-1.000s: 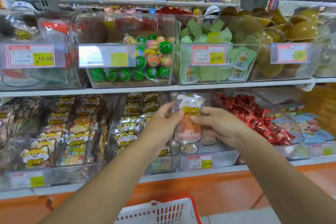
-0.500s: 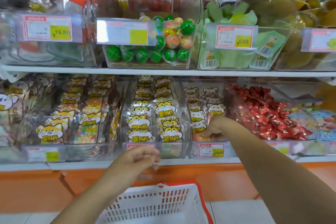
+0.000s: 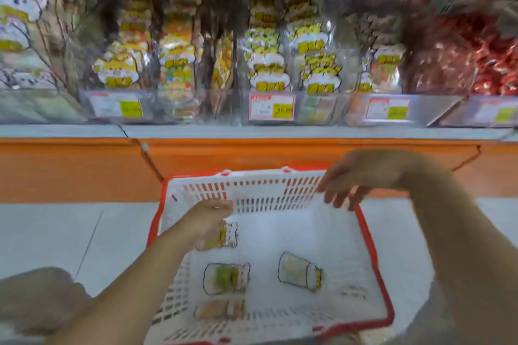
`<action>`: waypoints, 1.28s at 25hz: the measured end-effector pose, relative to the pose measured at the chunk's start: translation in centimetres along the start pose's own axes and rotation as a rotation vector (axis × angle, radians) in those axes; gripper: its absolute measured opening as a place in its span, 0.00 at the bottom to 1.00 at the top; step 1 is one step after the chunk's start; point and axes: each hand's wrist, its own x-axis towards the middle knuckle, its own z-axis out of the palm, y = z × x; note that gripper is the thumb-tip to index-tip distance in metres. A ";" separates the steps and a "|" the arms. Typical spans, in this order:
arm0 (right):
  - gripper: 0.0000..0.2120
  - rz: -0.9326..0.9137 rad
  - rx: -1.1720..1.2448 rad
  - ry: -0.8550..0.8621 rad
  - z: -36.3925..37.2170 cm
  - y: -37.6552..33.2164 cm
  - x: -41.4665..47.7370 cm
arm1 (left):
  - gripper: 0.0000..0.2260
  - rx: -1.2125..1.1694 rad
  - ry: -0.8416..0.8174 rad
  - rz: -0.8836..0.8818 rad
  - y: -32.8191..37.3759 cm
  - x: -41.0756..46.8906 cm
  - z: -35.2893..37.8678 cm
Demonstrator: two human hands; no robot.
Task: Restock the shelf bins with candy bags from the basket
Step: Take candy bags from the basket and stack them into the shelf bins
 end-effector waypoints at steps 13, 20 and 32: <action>0.33 0.465 -0.608 0.179 19.9 18.4 19.5 | 0.12 0.016 0.061 -0.251 -10.4 7.5 1.5; 0.13 0.378 -0.446 0.035 19.3 17.9 20.0 | 0.14 -0.007 0.074 -0.291 -12.2 8.4 1.7; 0.27 -0.306 0.162 0.539 19.1 7.4 16.6 | 0.17 -0.561 -0.157 -0.125 -9.3 6.4 1.6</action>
